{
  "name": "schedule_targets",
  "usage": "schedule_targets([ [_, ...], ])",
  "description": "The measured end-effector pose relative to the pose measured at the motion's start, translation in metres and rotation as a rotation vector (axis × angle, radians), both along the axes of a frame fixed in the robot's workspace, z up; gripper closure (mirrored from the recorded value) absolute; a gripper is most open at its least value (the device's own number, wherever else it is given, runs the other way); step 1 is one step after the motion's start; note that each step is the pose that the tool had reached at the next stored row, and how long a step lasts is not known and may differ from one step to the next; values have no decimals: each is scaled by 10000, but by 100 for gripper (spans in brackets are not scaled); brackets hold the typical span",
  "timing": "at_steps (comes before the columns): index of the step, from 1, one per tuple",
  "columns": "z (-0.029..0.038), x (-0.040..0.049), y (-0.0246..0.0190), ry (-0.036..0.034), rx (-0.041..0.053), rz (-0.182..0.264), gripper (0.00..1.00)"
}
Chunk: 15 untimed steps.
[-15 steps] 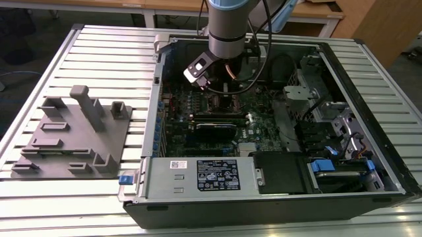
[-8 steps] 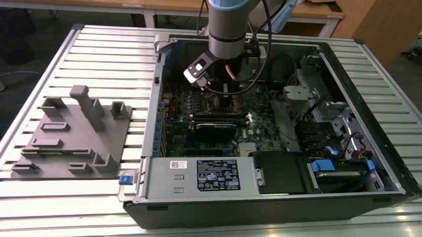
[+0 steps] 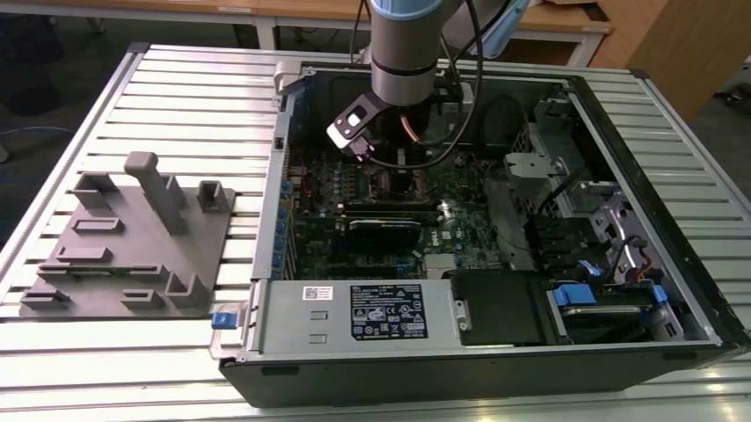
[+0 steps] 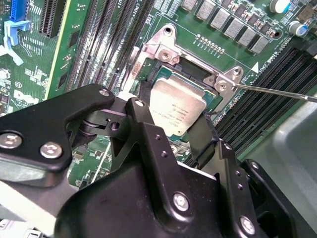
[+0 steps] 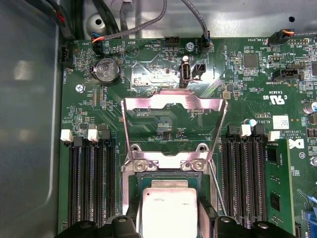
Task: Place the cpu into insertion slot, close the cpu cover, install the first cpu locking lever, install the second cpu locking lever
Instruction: 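Place the cpu into insertion slot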
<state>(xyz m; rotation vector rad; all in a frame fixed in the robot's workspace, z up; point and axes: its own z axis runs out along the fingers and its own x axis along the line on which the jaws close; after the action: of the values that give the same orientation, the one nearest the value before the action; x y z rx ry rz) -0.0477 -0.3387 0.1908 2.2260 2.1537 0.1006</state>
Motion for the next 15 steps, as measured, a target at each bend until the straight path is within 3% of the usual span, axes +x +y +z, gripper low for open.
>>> schedule_targets([
  [15, 27, 1, 1, -3, 4, 0, 46],
])
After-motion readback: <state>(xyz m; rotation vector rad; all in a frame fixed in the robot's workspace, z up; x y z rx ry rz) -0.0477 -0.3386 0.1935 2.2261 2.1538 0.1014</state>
